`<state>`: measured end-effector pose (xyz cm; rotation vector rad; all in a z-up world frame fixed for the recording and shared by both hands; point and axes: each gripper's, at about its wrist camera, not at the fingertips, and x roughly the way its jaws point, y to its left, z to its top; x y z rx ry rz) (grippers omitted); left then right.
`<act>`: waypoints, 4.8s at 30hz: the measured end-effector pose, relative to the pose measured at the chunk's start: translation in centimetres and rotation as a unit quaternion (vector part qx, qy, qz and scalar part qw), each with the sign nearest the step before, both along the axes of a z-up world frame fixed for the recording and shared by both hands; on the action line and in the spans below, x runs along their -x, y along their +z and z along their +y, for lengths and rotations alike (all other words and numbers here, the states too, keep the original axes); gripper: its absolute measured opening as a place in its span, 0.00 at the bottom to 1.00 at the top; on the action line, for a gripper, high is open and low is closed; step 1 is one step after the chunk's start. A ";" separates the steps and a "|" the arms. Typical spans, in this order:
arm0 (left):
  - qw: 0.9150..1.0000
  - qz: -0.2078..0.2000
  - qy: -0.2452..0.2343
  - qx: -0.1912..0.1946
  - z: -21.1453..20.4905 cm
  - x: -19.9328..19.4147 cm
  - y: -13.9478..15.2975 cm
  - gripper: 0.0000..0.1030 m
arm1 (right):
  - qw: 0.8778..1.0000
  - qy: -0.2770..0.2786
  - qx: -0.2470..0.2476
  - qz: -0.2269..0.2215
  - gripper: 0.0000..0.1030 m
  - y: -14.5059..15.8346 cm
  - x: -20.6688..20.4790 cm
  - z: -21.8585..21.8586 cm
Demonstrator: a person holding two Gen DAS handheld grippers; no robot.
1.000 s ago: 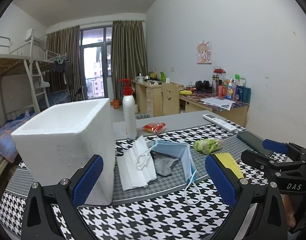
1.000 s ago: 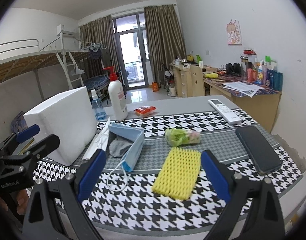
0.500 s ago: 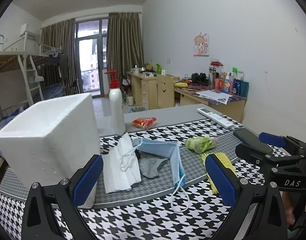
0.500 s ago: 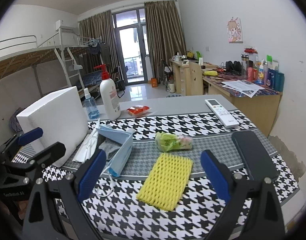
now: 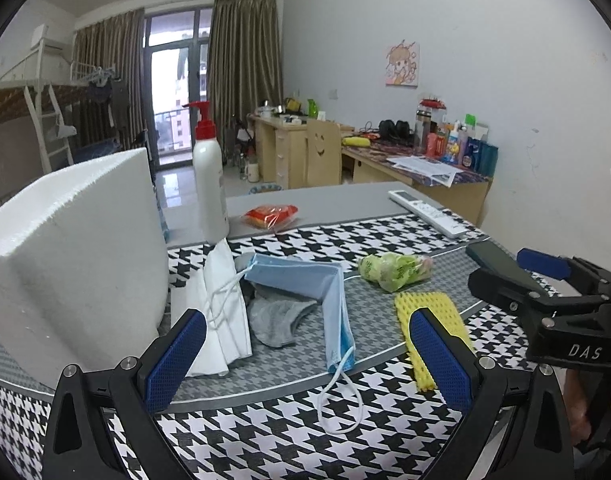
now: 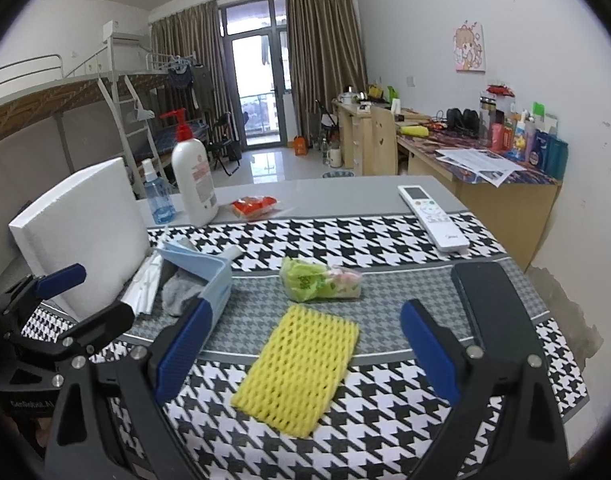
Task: Organize soft objects
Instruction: 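Move the left tool toward the blue mask while the right tool approaches the snack pack, then grasp the blue mask with the left tool while the right tool grasps the green snack pack, then lift the mask and snack pack and carry both toward the white foam box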
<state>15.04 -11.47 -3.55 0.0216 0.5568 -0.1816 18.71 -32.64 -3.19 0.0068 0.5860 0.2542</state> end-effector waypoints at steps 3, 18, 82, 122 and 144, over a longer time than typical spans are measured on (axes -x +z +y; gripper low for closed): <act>1.000 0.007 -0.001 -0.002 -0.3 -0.5 -0.4 0.99 | 1.000 -0.001 0.008 0.009 0.94 -0.4 -0.6 0.0; 0.999 0.045 0.000 -0.014 -1.8 -3.3 -2.2 0.99 | 0.999 0.001 0.017 0.034 0.94 -1.1 -3.5 -0.5; 0.990 0.141 -0.024 0.003 -2.8 -7.0 -5.3 0.07 | 0.987 0.038 0.051 0.145 0.76 -5.0 -11.7 3.1; 1.000 0.027 -0.015 -0.001 -0.9 -3.0 0.8 0.07 | 0.998 0.048 0.010 0.033 0.68 2.4 -4.9 2.7; 0.998 -0.047 -0.018 -0.029 -0.5 -0.8 5.4 0.07 | 0.999 0.048 -0.014 -0.013 0.68 5.3 -2.2 2.5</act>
